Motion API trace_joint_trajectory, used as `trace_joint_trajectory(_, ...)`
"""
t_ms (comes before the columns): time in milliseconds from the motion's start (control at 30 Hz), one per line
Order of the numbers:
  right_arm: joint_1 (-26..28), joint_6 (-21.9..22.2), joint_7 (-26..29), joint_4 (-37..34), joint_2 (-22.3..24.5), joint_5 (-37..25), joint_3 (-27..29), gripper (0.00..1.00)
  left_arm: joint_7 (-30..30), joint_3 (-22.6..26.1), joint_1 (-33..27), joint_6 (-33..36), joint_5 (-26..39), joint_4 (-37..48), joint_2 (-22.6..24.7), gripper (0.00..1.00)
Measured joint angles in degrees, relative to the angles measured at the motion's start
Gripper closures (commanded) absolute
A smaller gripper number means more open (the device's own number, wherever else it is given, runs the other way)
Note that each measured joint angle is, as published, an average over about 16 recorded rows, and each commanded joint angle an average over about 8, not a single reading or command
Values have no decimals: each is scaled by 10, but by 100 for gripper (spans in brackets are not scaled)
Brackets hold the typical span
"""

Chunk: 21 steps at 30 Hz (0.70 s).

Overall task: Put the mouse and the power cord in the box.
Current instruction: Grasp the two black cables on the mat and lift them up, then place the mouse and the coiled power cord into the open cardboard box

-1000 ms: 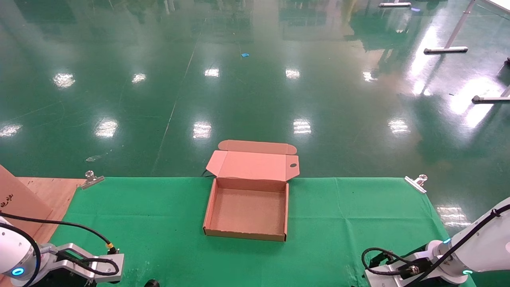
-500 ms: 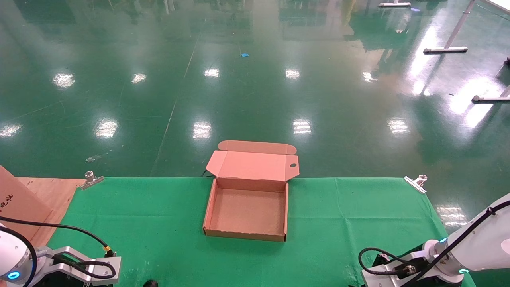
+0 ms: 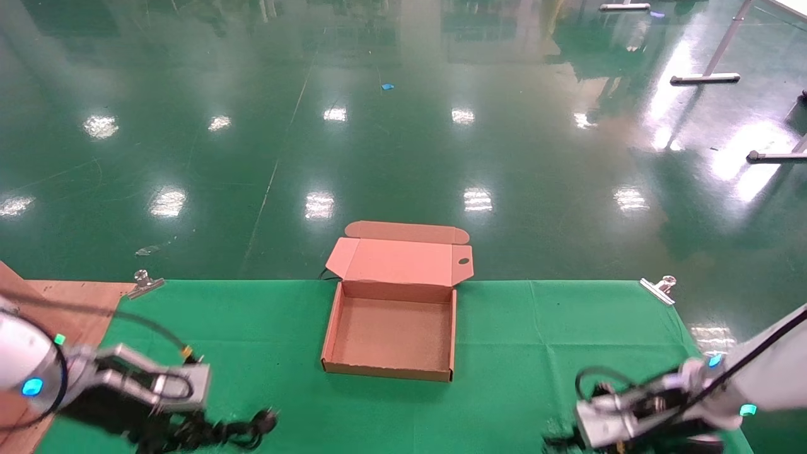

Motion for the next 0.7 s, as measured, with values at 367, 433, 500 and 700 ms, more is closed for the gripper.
trace_joint_trajectory(367,101,-78,31,74,4,50,34,100,-36,3,-99,55,8,-118,33,100)
trace_joint_trajectory(433,118,-82,46,91,-3,55,38,100,-45,0,-115,58,7,-140,40,100)
trace_joint_trajectory(500,134,-83,63,107,-14,58,41,100,-51,-2,-131,58,6,-158,48,100)
trace_joint_trajectory(700,173,-63,111,141,-55,58,44,100,-59,-9,-175,49,2,-186,76,100)
